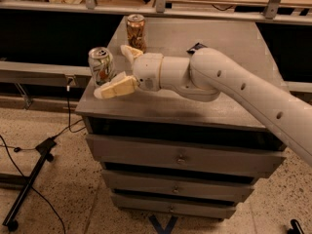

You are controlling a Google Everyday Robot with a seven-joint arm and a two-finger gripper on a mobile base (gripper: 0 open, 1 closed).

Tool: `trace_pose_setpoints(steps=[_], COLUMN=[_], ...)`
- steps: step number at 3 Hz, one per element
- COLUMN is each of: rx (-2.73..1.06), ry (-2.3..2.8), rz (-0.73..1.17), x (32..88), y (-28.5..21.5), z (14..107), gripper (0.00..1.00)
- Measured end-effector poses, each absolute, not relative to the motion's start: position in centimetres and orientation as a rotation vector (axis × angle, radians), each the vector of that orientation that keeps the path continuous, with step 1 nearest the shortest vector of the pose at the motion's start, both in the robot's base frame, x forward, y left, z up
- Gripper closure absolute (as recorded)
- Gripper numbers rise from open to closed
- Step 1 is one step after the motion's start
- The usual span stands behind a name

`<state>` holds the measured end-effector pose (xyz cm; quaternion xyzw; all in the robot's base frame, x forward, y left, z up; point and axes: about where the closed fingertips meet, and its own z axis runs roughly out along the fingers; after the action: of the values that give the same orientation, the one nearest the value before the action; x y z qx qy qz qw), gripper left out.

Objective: Pick 7up can

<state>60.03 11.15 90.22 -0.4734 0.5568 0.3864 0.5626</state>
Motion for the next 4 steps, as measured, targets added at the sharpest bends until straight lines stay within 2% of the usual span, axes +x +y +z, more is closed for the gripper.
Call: trace_pose_setpoints(steps=[4], rx=[-1.157], ry=[1.310], rz=[0.877], x=[62.2], y=[11.8], z=[87.6], gripper=[0.00])
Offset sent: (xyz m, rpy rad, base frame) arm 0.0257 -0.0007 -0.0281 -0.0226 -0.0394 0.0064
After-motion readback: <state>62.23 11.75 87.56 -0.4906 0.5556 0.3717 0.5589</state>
